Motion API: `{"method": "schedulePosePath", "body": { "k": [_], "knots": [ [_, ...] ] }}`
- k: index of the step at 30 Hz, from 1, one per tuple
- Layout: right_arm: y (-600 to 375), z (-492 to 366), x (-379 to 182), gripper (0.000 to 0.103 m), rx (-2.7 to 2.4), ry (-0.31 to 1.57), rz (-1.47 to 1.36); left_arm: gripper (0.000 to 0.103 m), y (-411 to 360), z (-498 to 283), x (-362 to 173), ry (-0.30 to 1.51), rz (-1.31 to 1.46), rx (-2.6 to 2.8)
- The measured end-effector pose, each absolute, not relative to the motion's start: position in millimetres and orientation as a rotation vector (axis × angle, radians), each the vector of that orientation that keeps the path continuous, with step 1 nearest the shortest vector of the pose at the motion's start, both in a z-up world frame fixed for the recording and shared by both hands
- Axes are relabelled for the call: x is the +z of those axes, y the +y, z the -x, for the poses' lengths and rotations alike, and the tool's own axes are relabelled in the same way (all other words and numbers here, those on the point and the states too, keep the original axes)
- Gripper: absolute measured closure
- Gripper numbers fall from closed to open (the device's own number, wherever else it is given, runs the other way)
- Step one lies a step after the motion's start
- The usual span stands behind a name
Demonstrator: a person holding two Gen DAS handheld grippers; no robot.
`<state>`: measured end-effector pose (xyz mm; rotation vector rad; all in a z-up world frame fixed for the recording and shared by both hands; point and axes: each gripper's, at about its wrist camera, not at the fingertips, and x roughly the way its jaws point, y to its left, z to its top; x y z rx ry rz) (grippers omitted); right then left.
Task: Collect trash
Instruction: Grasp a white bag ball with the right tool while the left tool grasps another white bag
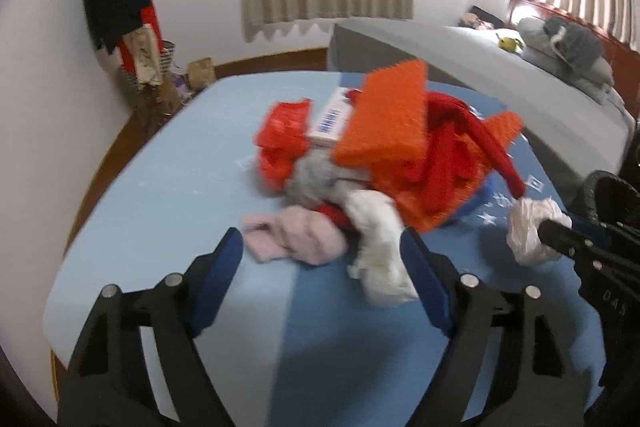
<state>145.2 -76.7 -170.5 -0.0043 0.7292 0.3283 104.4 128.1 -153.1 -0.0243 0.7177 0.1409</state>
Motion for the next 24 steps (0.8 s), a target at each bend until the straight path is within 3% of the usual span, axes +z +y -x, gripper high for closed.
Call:
{"method": "schedulePosePath", "body": {
  "k": [10,12,14,17,24],
  "knots": [
    [-92.8,-149.8,-174.6,0.078,0.305,0.739,-0.028,0.038,92.7,-125.5,-174.1,0.777,0.003,0.085],
    [-94.7,-149.9,-175.6,0.078,0.304,0.74,-0.029,0.045,88.8,-129.1,-180.4,0.797,0.005,0.077],
    [-95.9,-149.7,-175.4,0.078,0.304,0.739,-0.032,0.059,87.9,-132.0,-187.0,0.826,0.013,0.06],
    [-96.4,-147.2,-174.5,0.077,0.304,0.735,-0.034,0.072,89.2,-128.6,-189.8,0.825,0.016,0.061],
    [-101.5,-141.0,-163.4,0.078,0.304,0.708,-0.047,0.075,91.2,-110.5,-164.4,0.756,0.016,0.068]
  ]
}}
